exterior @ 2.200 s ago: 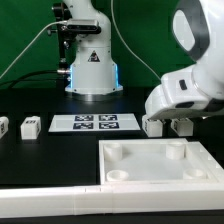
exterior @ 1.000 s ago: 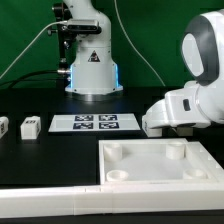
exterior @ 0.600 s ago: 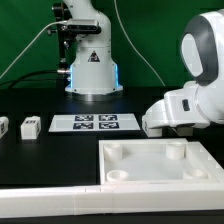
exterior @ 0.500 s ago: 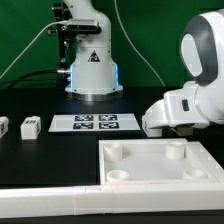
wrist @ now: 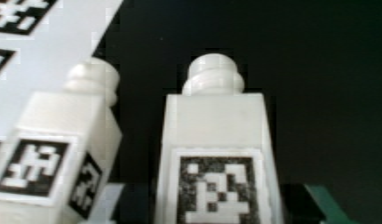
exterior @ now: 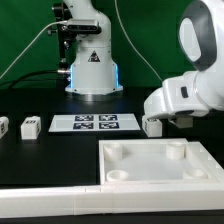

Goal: Assemble one leg

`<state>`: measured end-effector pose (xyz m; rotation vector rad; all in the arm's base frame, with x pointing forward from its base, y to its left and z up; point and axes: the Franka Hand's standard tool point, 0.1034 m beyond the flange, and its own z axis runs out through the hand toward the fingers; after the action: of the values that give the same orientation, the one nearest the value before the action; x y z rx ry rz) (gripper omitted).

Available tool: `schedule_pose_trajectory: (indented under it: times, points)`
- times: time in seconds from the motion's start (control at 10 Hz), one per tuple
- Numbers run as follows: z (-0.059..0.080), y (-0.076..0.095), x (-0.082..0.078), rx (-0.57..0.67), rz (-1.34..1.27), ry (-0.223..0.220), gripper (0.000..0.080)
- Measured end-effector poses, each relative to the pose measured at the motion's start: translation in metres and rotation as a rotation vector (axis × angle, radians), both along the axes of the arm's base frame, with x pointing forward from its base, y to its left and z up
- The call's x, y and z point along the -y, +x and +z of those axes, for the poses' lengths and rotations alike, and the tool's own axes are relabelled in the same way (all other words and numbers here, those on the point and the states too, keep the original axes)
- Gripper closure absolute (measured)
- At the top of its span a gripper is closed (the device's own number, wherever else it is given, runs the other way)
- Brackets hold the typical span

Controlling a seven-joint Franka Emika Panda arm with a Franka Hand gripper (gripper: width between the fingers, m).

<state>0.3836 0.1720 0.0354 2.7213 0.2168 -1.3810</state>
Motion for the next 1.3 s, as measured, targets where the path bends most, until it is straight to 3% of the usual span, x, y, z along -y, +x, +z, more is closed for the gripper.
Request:
schedule_pose_trajectory:
  times: [0.2, 0.6, 1.2, 1.3]
  points:
    - [0.023, 0.005, 0.008, 0.002, -0.009, -0.004, 0.0507]
    - [0.048, 0.013, 0.022, 0.046, 0.009, 0.003, 0.0506]
    - [0.044, 0.014, 0.02, 0.073, 0.005, 0.011, 0.0506]
    - [0.039, 0.027, 0.015, 0.203, -0.004, 0.039, 0.0506]
